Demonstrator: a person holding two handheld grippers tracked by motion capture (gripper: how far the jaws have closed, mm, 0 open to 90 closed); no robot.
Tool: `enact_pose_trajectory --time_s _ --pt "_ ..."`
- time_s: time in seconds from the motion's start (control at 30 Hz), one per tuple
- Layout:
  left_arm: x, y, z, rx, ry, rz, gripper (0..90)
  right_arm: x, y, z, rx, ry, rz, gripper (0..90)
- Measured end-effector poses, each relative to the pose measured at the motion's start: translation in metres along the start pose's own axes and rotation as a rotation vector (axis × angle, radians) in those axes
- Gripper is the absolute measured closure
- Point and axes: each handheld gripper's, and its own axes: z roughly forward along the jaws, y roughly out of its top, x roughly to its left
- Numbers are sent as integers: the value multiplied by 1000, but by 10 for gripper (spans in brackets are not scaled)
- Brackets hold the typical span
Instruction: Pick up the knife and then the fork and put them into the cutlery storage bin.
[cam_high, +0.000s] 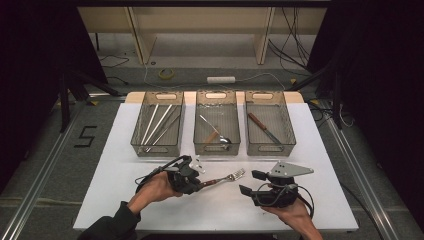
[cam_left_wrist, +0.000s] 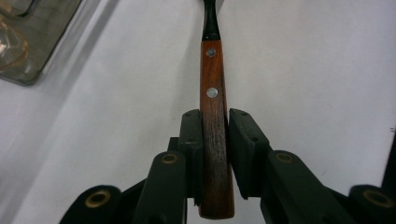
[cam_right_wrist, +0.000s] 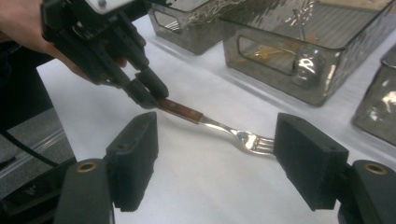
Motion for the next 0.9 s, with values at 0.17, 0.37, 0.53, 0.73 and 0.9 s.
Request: enact_pose_trajectory --time_s 0.17,0.37,0.53,0.73,0.9 --pt "-5 4 -9 -23 -5 -6 754 5 2 8 18 17 -18 320" --pt "-11 7 -16 -39 2 0 754 12 4 23 58 36 -60 319" --pt "-13 9 -21 -37 0 0 754 19 8 41 95 56 -129 319" --pt "-16 12 -26 -49 2 -2 754 25 11 74 166 58 -239 317" --pt "-14 11 -26 -48 0 -11 753 29 11 98 216 48 -334 334"
